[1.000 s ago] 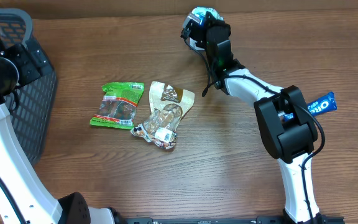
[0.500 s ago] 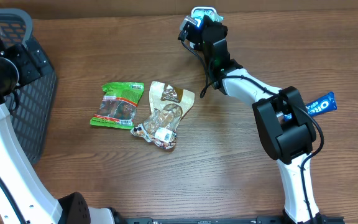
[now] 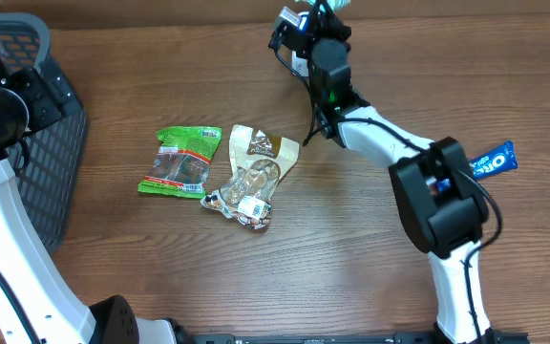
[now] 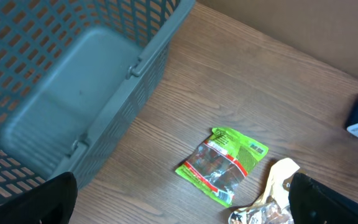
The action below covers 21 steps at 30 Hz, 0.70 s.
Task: Scan the item barcode
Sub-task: 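Hold the wipes pack in front of the scanner window, then carry the wipes pack right and drop it beside the Oreo pack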
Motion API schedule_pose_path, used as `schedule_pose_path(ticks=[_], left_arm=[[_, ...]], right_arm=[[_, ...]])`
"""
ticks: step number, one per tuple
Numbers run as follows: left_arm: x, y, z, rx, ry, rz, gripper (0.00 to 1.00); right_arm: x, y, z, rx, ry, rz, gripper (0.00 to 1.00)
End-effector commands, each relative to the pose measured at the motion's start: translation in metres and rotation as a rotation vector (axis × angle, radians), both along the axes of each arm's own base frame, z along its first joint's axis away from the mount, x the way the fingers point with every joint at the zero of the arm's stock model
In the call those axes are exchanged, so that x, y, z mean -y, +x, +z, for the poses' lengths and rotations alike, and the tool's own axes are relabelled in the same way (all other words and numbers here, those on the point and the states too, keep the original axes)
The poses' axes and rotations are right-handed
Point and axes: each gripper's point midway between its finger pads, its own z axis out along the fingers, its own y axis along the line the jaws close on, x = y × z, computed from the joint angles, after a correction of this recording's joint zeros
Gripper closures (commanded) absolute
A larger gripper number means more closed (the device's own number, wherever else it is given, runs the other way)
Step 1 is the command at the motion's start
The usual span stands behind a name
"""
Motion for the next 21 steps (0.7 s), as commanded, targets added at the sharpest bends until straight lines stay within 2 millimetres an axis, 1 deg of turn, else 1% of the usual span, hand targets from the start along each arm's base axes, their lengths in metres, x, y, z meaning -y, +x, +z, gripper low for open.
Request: schedule_pose_path(ticks=[1,3,4,5,7,9,11,12,13,14,15,16,17,18,21], left_arm=[[0.000,0.001,0.004,0.013,-0.001,0.000,0.00],[0.000,0.001,0.004,0.013,-0.001,0.000,0.00],[0.000,0.001,0.003,0.013,-0.001,0.000,0.00],[0.000,0.001,0.004,0.013,-0.001,0.000,0.00],[0.000,0.001,0.004,0.013,-0.001,0.000,0.00],[0.000,0.001,0.004,0.013,-0.001,0.000,0.00],[0.000,0.001,0.004,0.013,-0.001,0.000,0.00],[0.000,0.001,0.004,0.013,-0.001,0.000,0.00],[0.000,0.001,0.003,0.013,-0.001,0.000,0.00],[0.000,0.001,0.004,0.013,-0.001,0.000,0.00],[0.000,0.001,0.004,0.013,-0.001,0.000,0.00],[0.000,0.001,0.004,0.013,-0.001,0.000,0.00],[0.000,0.001,0.004,0.013,-0.001,0.000,0.00],[0.000,0.001,0.004,0.013,-0.001,0.000,0.00],[0.000,0.001,0.004,0.013,-0.001,0.000,0.00]], right_arm=[[0.003,-0.026,0.087,0.075,0.105,-0.004,0.96],[0.011,-0.035,0.102,0.055,0.159,-0.020,0.96],[0.017,-0.042,0.111,0.031,0.198,-0.036,0.96],[0.025,-0.055,0.121,-0.006,0.289,-0.066,0.96],[0.040,-0.074,0.132,-0.051,0.488,-0.114,0.96],[0.053,-0.095,0.136,-0.131,0.695,-0.132,0.96],[0.074,-0.120,0.131,-0.290,0.986,-0.142,0.96],[0.085,-0.130,0.127,-0.359,1.096,-0.156,0.96],[0.097,-0.139,0.119,-0.435,1.201,-0.183,0.96],[0.117,-0.149,0.107,-0.517,1.325,-0.244,0.96],[0.129,-0.153,0.100,-0.557,1.381,-0.283,0.96],[0.159,-0.163,0.076,-0.662,1.475,-0.383,0.96],[0.178,-0.169,0.061,-0.710,1.507,-0.453,0.96],[0.202,-0.175,0.046,-0.741,1.530,-0.538,0.96],[0.269,-0.184,0.006,-0.735,1.573,-0.760,0.96]])
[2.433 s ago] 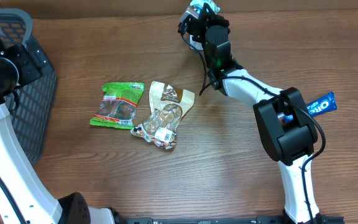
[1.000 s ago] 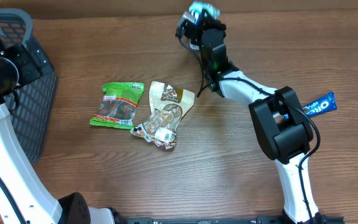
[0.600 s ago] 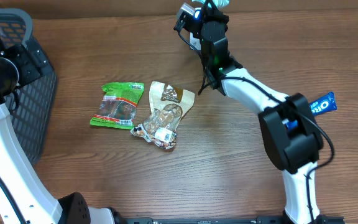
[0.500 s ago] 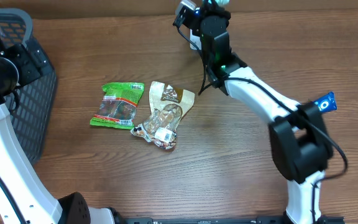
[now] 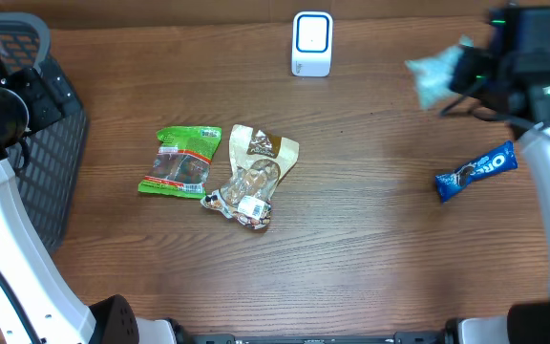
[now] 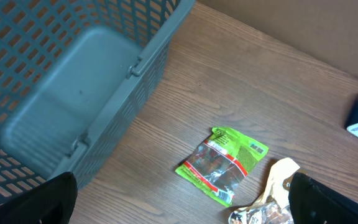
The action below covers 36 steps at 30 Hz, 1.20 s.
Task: Scan the item barcode
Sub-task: 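Carry the wipes pack right and drop it beside the Oreo pack, then reach the right gripper to the clear bread bag and grasp it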
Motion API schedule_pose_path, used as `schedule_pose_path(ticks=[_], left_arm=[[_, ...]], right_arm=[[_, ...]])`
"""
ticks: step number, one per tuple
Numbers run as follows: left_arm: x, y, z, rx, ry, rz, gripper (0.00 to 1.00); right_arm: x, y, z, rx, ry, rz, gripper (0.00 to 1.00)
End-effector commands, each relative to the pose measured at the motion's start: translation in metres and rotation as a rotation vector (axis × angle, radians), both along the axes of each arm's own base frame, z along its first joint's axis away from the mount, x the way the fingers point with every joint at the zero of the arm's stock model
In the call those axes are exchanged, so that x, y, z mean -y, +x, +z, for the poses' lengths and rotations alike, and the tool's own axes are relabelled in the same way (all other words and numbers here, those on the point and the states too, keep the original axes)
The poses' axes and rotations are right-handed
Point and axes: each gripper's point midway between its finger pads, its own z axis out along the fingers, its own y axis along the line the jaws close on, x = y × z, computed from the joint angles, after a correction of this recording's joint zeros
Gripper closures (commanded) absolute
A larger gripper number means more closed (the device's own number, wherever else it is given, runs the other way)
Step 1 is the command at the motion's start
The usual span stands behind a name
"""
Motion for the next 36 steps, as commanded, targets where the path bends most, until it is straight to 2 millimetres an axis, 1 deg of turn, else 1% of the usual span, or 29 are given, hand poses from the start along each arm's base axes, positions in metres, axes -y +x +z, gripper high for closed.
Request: schedule_pose_path(ticks=[1,2,3,4,6,7,8,9,10,11,13,15,17,18,19,20,21,22,23,25,26,28,29,30,31,32,33,35,36], left_arm=[[0.000,0.001,0.004,0.014,-0.001,0.000,0.00],[0.000,0.001,0.004,0.014,-0.001,0.000,0.00],[0.000,0.001,0.004,0.014,-0.001,-0.001,0.00],[0.000,0.001,0.004,0.014,-0.001,0.000,0.00],[0.000,0.001,0.004,0.014,-0.001,0.000,0.00],[0.000,0.001,0.004,0.014,-0.001,0.000,0.00],[0.000,0.001,0.004,0.014,-0.001,0.000,0.00],[0.000,0.001,0.004,0.014,-0.001,0.000,0.00],[0.000,0.001,0.004,0.014,-0.001,0.000,0.00],[0.000,0.001,0.004,0.014,-0.001,-0.001,0.00],[0.000,0.001,0.004,0.014,-0.001,0.000,0.00],[0.000,0.001,0.004,0.014,-0.001,-0.001,0.00],[0.000,0.001,0.004,0.014,-0.001,-0.001,0.00],[0.000,0.001,0.004,0.014,-0.001,0.000,0.00],[0.000,0.001,0.004,0.014,-0.001,0.000,0.00],[0.000,0.001,0.004,0.014,-0.001,-0.001,0.00],[0.000,0.001,0.004,0.014,-0.001,0.000,0.00],[0.000,0.001,0.004,0.014,-0.001,-0.001,0.00],[0.000,0.001,0.004,0.014,-0.001,0.000,0.00],[0.000,0.001,0.004,0.014,-0.001,0.000,0.00],[0.000,0.001,0.004,0.014,-0.001,0.000,0.00],[0.000,0.001,0.004,0.014,-0.001,-0.001,0.00],[0.000,0.001,0.004,0.014,-0.001,0.000,0.00],[0.000,0.001,0.004,0.014,-0.001,-0.001,0.00],[0.000,0.001,0.004,0.014,-0.001,-0.001,0.00],[0.000,0.001,0.004,0.014,-0.001,0.000,0.00],[0.000,0.001,0.004,0.014,-0.001,-0.001,0.00],[0.000,0.001,0.004,0.014,-0.001,0.000,0.00],[0.000,0.001,0.004,0.014,-0.001,0.000,0.00]], right_arm=[[0.056,-0.004,-0.049,-0.124,0.180,-0.182,0.96],[0.070,-0.005,-0.060,-0.142,0.178,-0.206,0.96],[0.089,-0.006,-0.078,-0.176,0.178,-0.240,0.96],[0.103,-0.007,-0.095,-0.208,0.182,-0.267,0.96],[0.115,-0.009,-0.122,-0.266,0.208,-0.274,0.96],[0.118,-0.009,-0.134,-0.294,0.224,-0.275,0.96],[0.120,-0.010,-0.151,-0.335,0.233,-0.269,0.96],[0.121,-0.013,-0.161,-0.366,0.241,-0.276,0.96],[0.121,-0.015,-0.164,-0.380,0.244,-0.279,0.95],[0.122,-0.019,-0.170,-0.405,0.247,-0.285,0.88],[0.123,-0.025,-0.173,-0.429,0.257,-0.295,0.61],[0.122,-0.029,-0.164,-0.436,0.266,-0.295,0.57],[0.117,-0.028,-0.146,-0.426,0.288,-0.280,0.55],[0.104,-0.022,-0.125,-0.390,0.350,-0.230,0.53],[0.093,-0.017,-0.112,-0.363,0.396,-0.171,0.53],[0.065,-0.009,-0.089,-0.311,0.489,-0.038,0.52],[0.052,-0.007,-0.080,-0.294,0.532,0.015,0.51],[0.030,-0.004,-0.069,-0.276,0.601,0.090,0.51],[0.003,-0.003,-0.061,-0.272,0.669,0.166,0.51],[-0.032,-0.004,-0.057,-0.282,0.724,0.258,0.51],[-0.059,-0.006,-0.058,-0.303,0.734,0.316,0.49],[-0.104,-0.014,-0.069,-0.365,0.718,0.384,0.48],[-0.119,-0.018,-0.076,-0.398,0.710,0.382,0.47],[-0.141,-0.023,-0.086,-0.440,0.693,0.381,0.45],[-0.153,-0.027,-0.092,-0.460,0.683,0.381,0.44],[-0.181,-0.034,-0.108,-0.496,0.657,0.376,0.39],[-0.200,-0.039,-0.119,-0.510,0.635,0.367,0.32],[-0.223,-0.044,-0.134,-0.521,0.603,0.346,0.21],[-0.238,-0.048,-0.142,-0.525,0.592,0.343,0.18]])
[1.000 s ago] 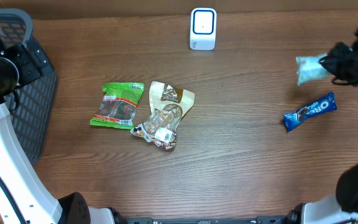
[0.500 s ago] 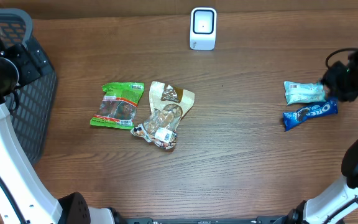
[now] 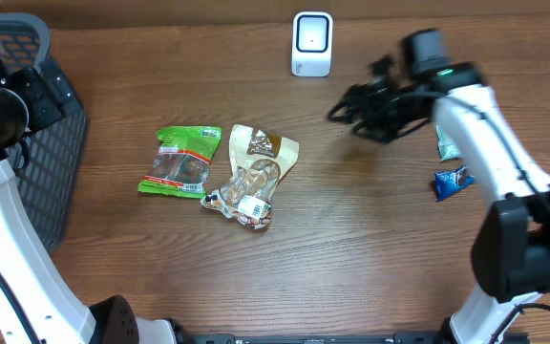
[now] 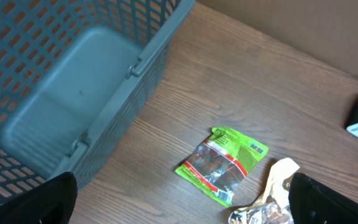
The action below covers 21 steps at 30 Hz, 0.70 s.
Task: Scan the item barcode
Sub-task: 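Reach the right gripper to the clear bread bag and grasp it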
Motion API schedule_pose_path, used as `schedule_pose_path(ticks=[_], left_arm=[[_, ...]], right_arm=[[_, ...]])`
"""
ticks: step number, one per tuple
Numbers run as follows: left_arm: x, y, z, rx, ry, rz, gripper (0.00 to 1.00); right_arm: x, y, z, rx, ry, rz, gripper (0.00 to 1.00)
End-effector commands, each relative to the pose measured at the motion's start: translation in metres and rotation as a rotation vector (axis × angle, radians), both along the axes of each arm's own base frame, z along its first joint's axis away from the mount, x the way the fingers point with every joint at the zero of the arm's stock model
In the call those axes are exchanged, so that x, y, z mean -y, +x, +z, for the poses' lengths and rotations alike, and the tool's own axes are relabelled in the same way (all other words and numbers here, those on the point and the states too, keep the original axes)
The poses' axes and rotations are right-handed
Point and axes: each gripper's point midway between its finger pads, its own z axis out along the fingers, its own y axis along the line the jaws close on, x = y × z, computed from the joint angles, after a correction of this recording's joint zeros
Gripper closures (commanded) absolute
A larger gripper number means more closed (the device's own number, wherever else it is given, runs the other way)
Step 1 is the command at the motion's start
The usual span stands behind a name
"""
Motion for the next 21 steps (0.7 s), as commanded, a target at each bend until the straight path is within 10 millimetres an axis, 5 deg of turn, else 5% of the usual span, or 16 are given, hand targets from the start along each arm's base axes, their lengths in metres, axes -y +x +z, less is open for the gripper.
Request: schedule_pose_path(ticks=[1,7,14,21], left_arm=[[0.000,0.001,0.004,0.013,-0.001,0.000,0.00],[0.000,0.001,0.003,0.013,-0.001,0.000,0.00],[0.000,0.001,0.004,0.013,-0.001,0.000,0.00],[0.000,0.001,0.004,0.013,-0.001,0.000,0.00]], right_arm=[[-0.033,-0.015,-0.026,-0.068,-0.073,-0.094,0.18],[-0.077,-0.029,-0.060,-0.083,-0.091,-0.070,0.03],[-0.112,-0.045,-0.112,-0.212,-0.109,-0.131,0.03],[-0.131,-0.042,-0.121,-0.136,-0.151,-0.189,0.10]])
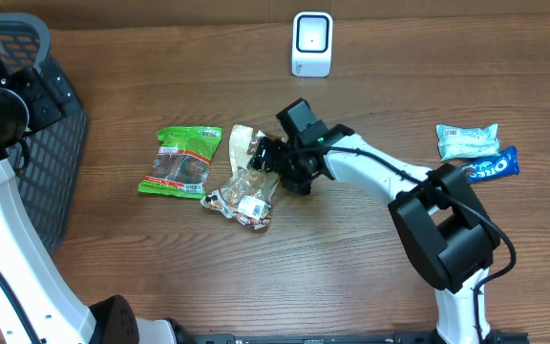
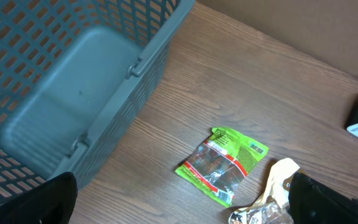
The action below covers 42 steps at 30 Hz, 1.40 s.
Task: Scan the item barcode
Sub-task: 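Reach the right gripper to the clear bread bag and grasp it, then lift the bread bag with the right gripper to the scanner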
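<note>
The white barcode scanner [image 1: 311, 43] stands at the back middle of the table and shows at the right edge of the left wrist view as well, scanner. A beige-and-clear snack packet [image 1: 251, 182] lies mid-table beside a green packet [image 1: 181, 160]. My right gripper [image 1: 273, 155] is down at the beige packet's upper right end; the overhead view does not show how its jaws stand. My left gripper [image 2: 182, 211] hangs open and empty high over the table's left side, above the green packet [image 2: 224, 165] and the beige packet [image 2: 272, 193].
A grey mesh basket [image 1: 51, 153] sits at the left edge, basket [image 2: 73, 93] filling the left of the wrist view. A pale teal packet [image 1: 467, 140] and a blue Oreo pack [image 1: 490, 165] lie together at the right side.
My right gripper has moved from mid-air right of centre down and left to the top end of the beige packet. The left arm and the packets have not moved.
My right gripper was up at the scanner with a pale packet. Then it held that packet over the table's right side. Later the packet lay beside the Oreo pack and the gripper was empty near the middle. Now it is at the beige packet.
</note>
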Motion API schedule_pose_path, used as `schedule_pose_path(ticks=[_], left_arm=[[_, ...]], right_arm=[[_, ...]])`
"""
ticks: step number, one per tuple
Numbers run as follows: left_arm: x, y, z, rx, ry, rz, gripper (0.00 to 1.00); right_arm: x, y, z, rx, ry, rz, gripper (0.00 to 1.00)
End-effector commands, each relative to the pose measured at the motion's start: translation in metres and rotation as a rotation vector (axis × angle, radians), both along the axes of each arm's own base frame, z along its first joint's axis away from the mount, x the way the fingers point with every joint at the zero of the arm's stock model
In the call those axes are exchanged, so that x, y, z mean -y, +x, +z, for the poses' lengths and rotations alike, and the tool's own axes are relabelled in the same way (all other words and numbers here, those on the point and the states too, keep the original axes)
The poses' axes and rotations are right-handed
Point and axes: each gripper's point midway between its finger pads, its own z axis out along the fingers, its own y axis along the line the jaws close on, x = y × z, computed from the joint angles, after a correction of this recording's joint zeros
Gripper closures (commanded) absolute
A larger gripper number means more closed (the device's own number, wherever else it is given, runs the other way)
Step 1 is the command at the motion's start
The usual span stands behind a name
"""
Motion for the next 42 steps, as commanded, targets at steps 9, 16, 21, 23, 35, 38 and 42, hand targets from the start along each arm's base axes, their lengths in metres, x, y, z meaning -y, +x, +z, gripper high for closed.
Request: schedule_pose_path(ticks=[9,16,21,23,35,38,42], left_arm=[[0.000,0.001,0.004,0.013,-0.001,0.000,0.00],[0.000,0.001,0.004,0.014,-0.001,-0.001,0.00],[0.000,0.001,0.004,0.014,-0.001,-0.001,0.00],[0.000,0.001,0.004,0.013,-0.001,0.000,0.00],[0.000,0.001,0.004,0.013,-0.001,0.000,0.00],[0.000,0.001,0.004,0.013,-0.001,0.000,0.00],[0.000,0.001,0.004,0.014,-0.001,-0.001,0.00]], right_arm=[[-0.015,-0.021,-0.056,-0.053,-0.107,-0.037,0.94],[-0.026,-0.021,-0.037,-0.028,-0.009,0.062,0.96],[-0.018,-0.002,0.026,0.117,0.118,0.191,0.96],[0.007,0.003,0.054,0.135,0.107,0.171,0.96],[0.131,0.034,0.230,0.181,0.344,-0.261,0.96],[0.157,0.035,0.264,0.171,0.409,-0.408,0.96],[0.162,0.033,0.290,0.203,0.465,-0.461,0.96]])
